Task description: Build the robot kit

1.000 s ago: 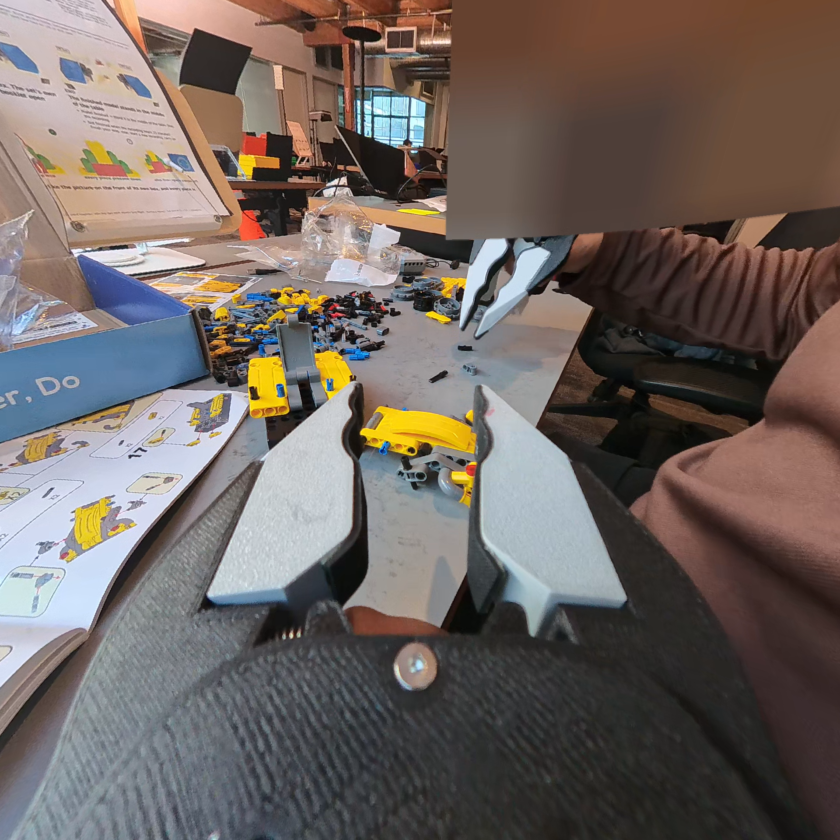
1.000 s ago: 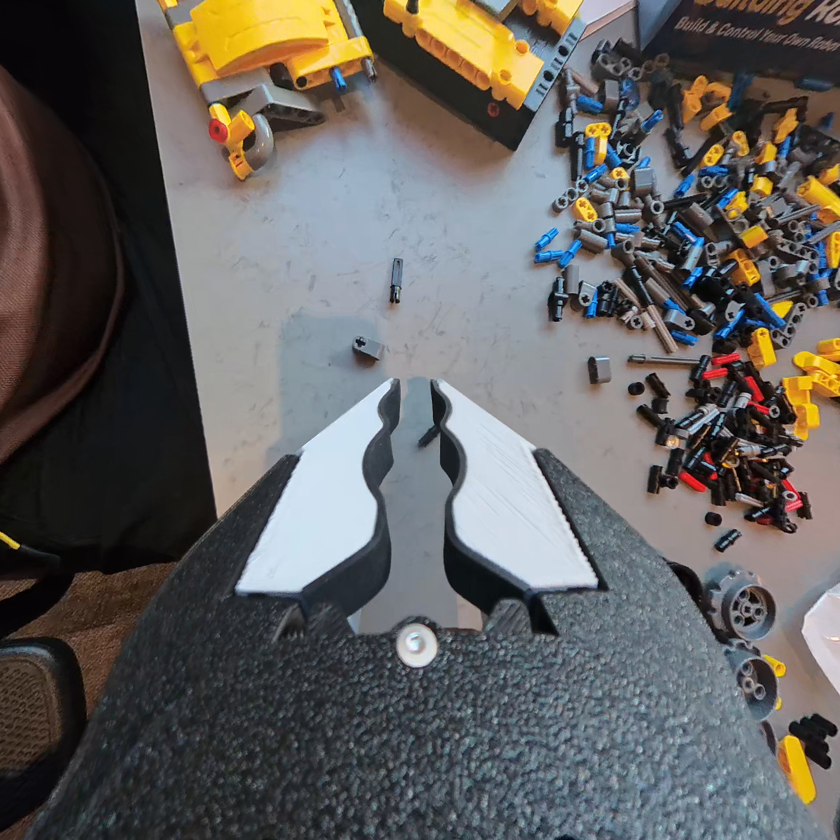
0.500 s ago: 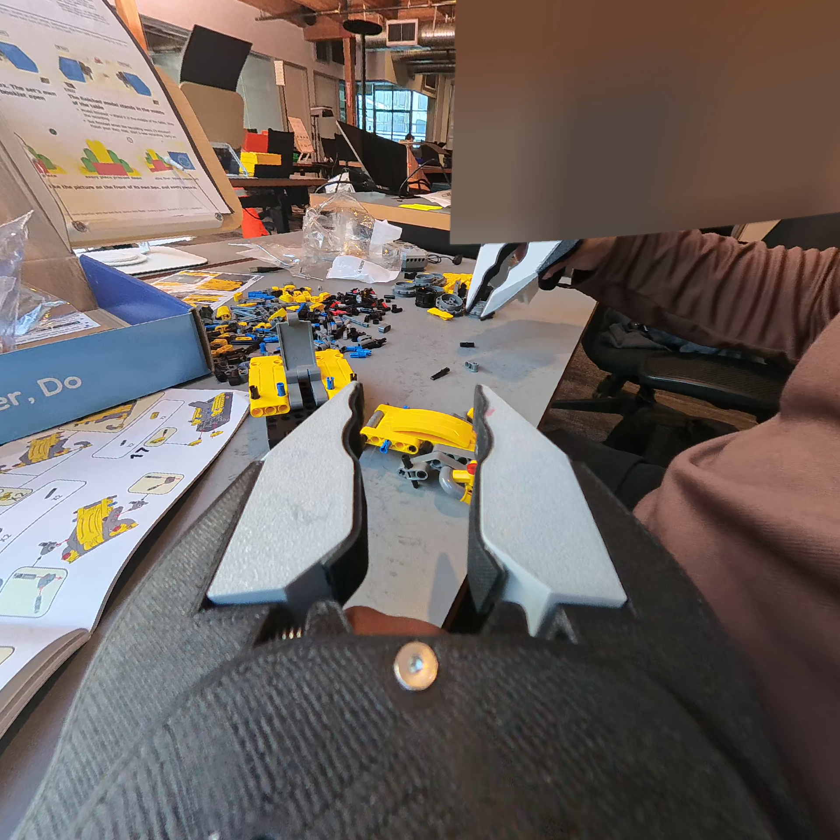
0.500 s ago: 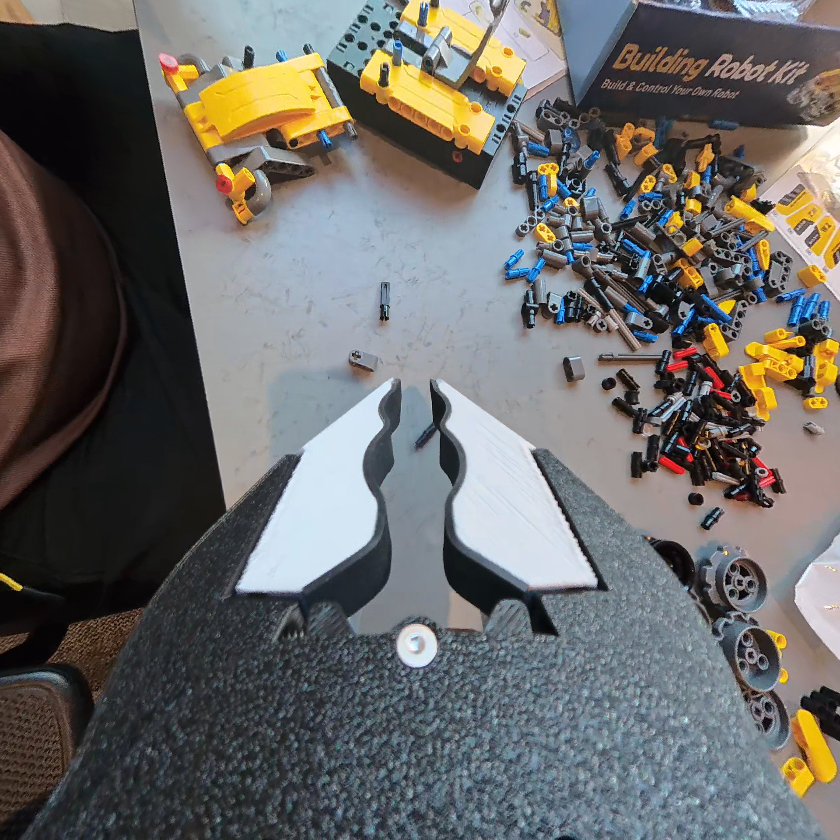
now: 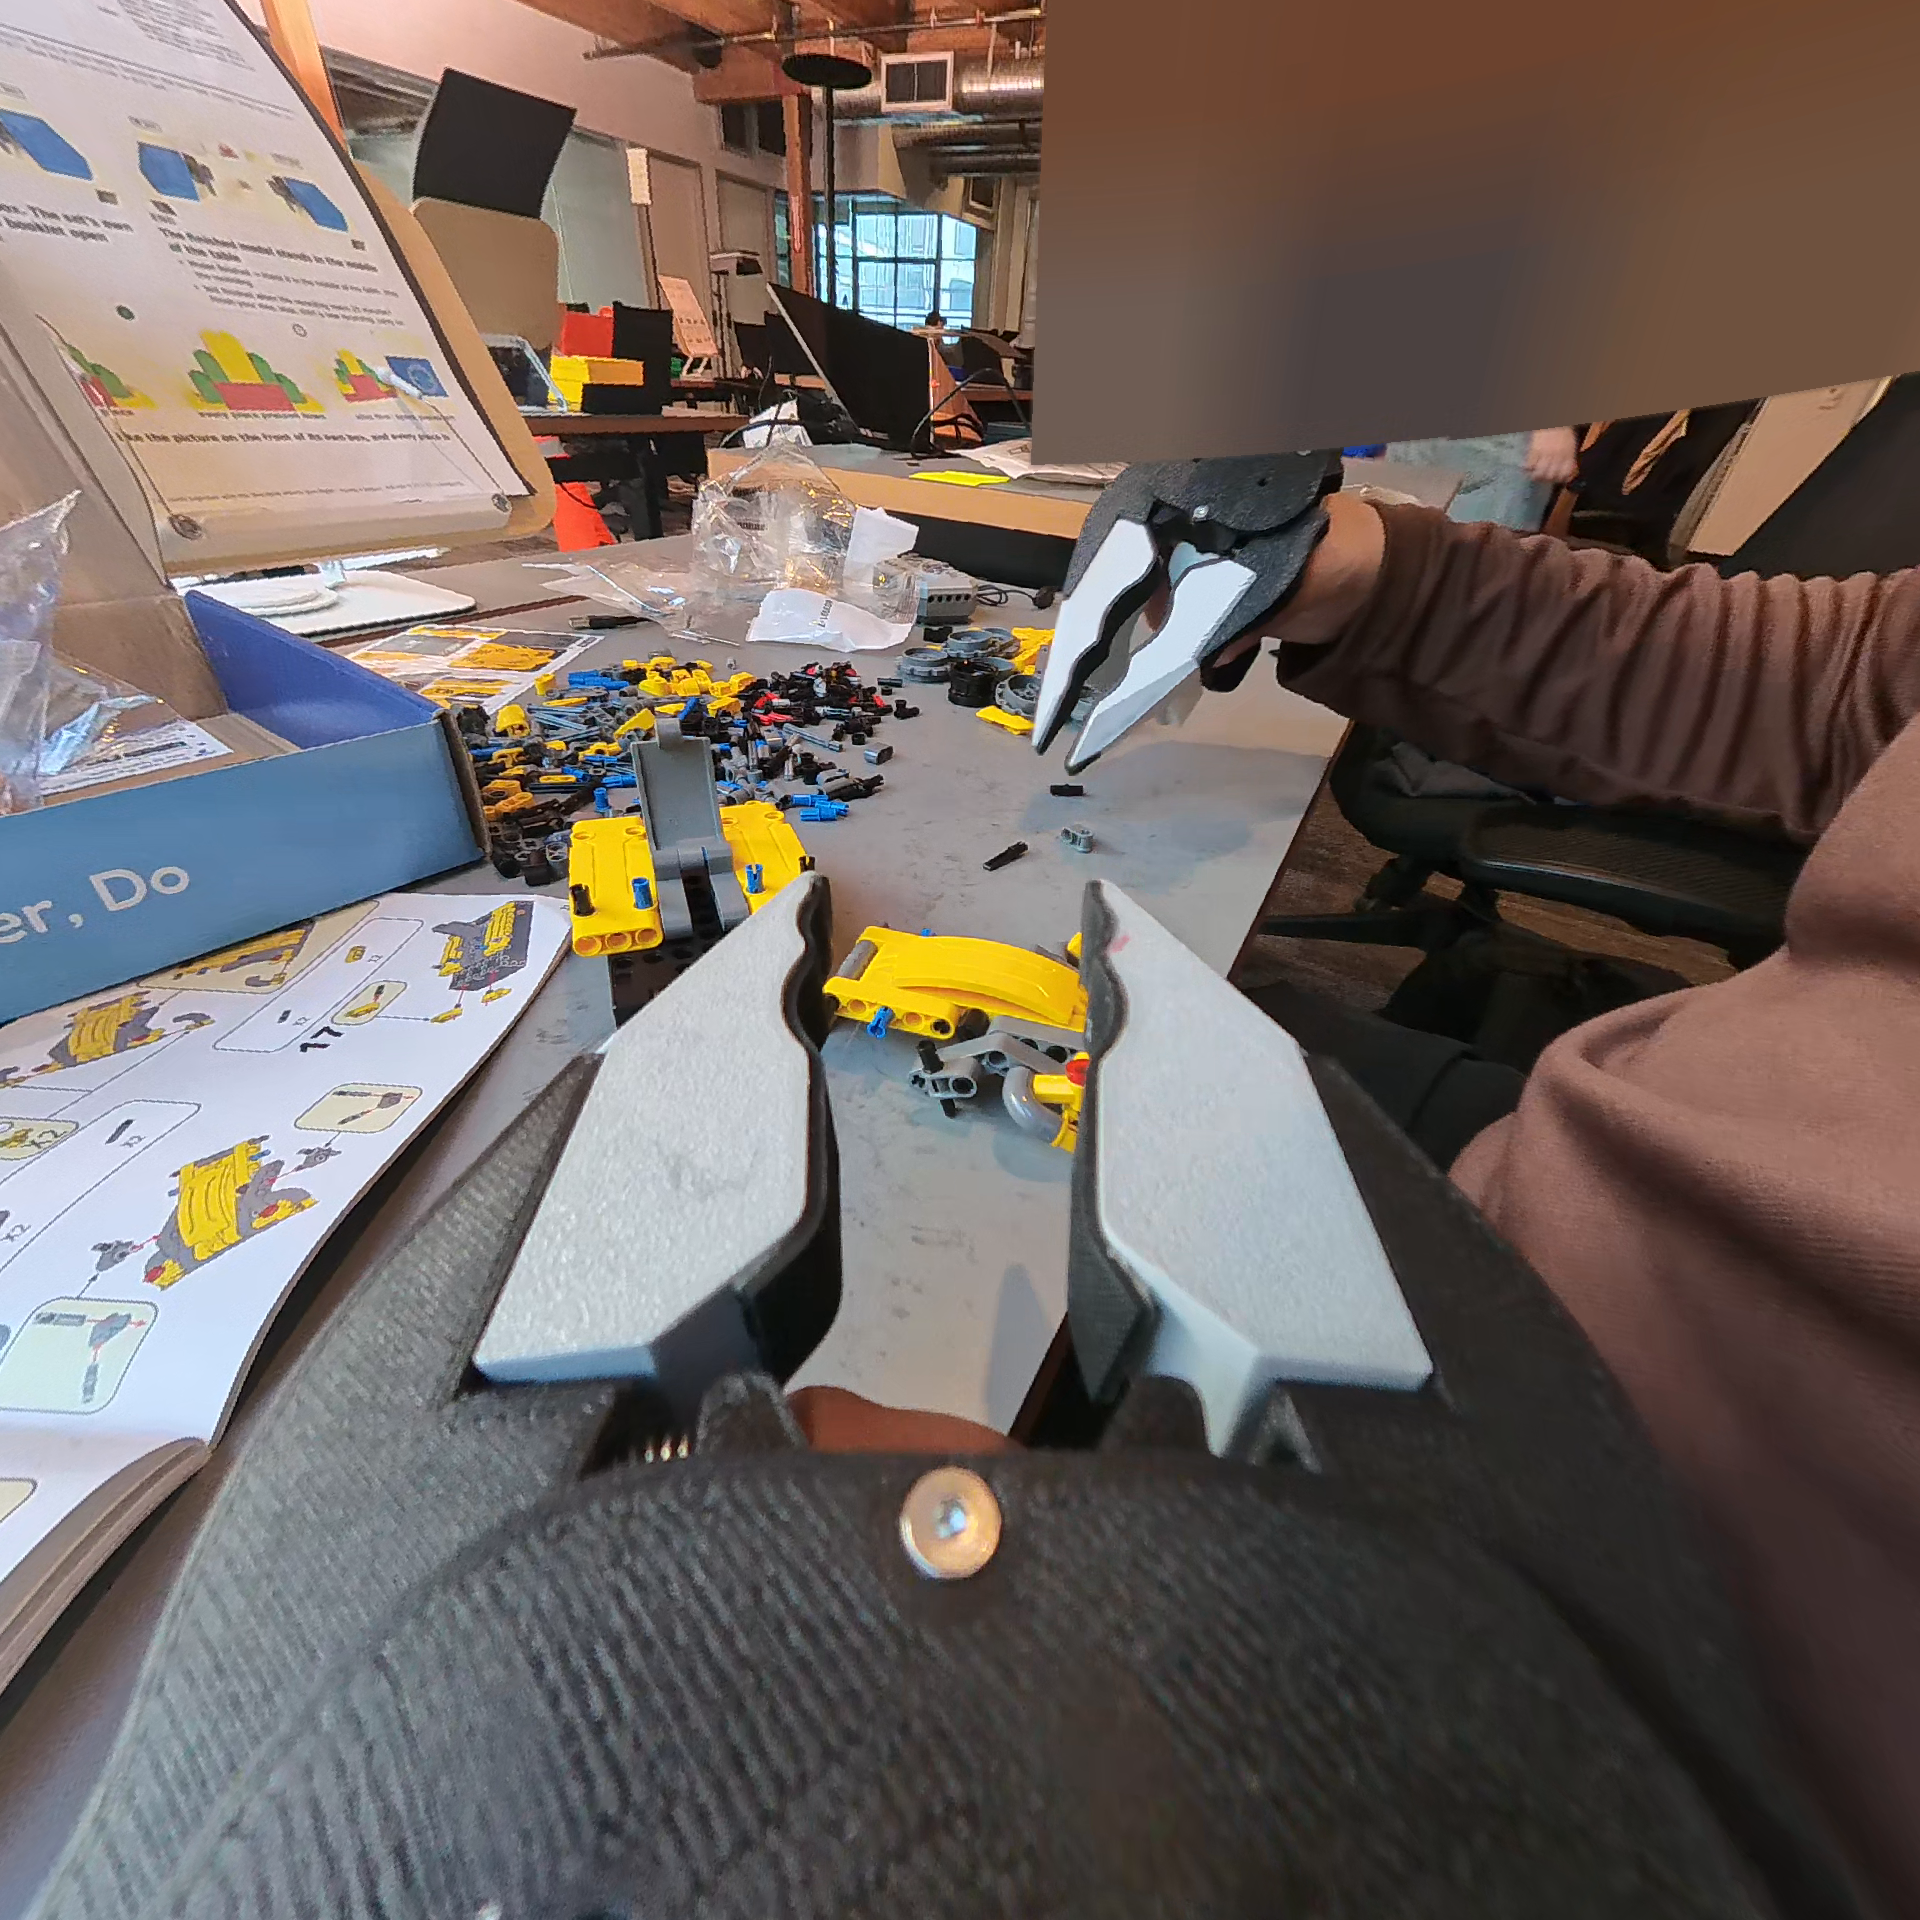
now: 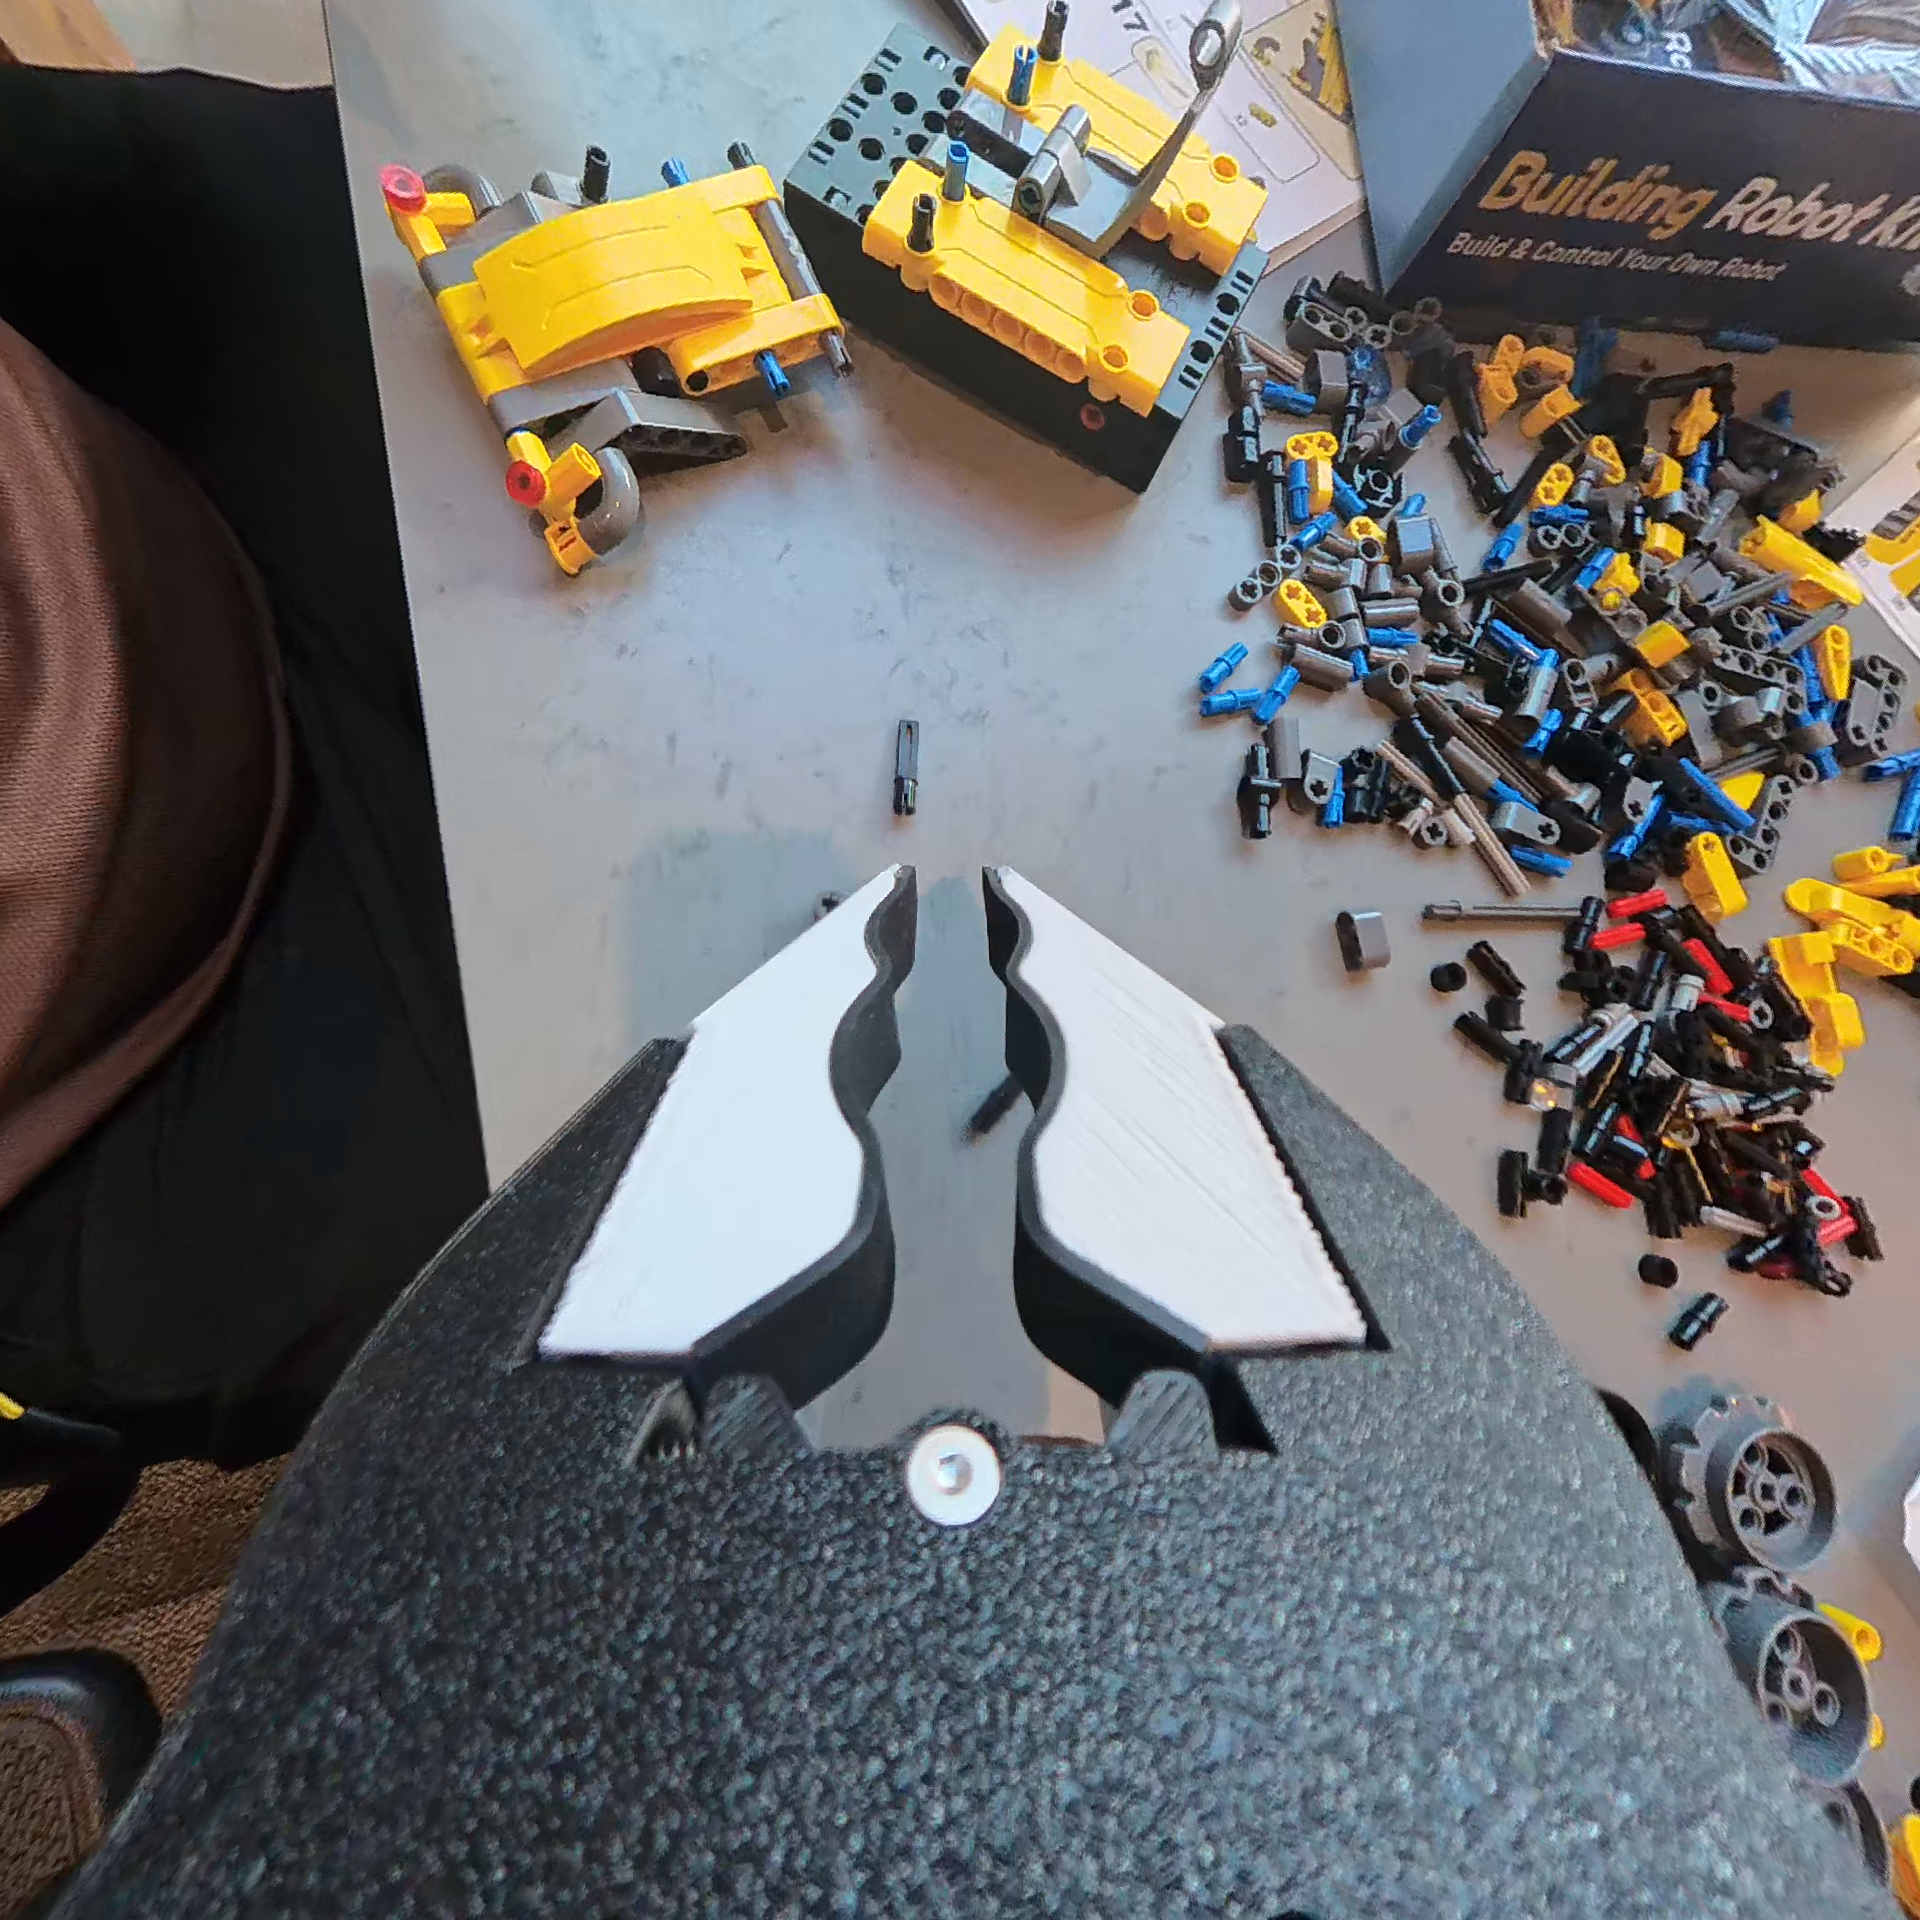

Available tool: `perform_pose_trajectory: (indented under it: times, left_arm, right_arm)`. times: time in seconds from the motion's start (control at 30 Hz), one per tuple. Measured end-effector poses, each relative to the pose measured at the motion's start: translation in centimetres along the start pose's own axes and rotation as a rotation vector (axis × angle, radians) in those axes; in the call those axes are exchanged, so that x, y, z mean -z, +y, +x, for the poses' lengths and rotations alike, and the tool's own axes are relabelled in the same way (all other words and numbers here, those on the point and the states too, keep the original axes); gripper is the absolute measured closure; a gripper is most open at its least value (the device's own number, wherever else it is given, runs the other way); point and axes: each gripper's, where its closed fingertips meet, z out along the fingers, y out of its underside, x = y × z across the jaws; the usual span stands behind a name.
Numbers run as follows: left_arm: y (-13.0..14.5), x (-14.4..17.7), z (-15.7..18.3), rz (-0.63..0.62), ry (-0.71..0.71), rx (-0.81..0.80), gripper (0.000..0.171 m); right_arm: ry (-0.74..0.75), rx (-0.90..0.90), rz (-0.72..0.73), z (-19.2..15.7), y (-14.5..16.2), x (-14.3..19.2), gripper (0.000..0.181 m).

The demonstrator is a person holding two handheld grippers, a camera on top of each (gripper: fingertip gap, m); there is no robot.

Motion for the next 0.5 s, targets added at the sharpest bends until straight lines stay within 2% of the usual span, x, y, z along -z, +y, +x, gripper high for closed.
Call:
perform_pose_trajectory:
  times: [0.5]
  left_arm:
    - [0.02, -0.01, 0.03, -0.001, 0.0, -0.002, 0.126]
  right_arm:
    - [-0.004, -0.02, 0.002, 0.11, -0.23, -0.94, 0.17]
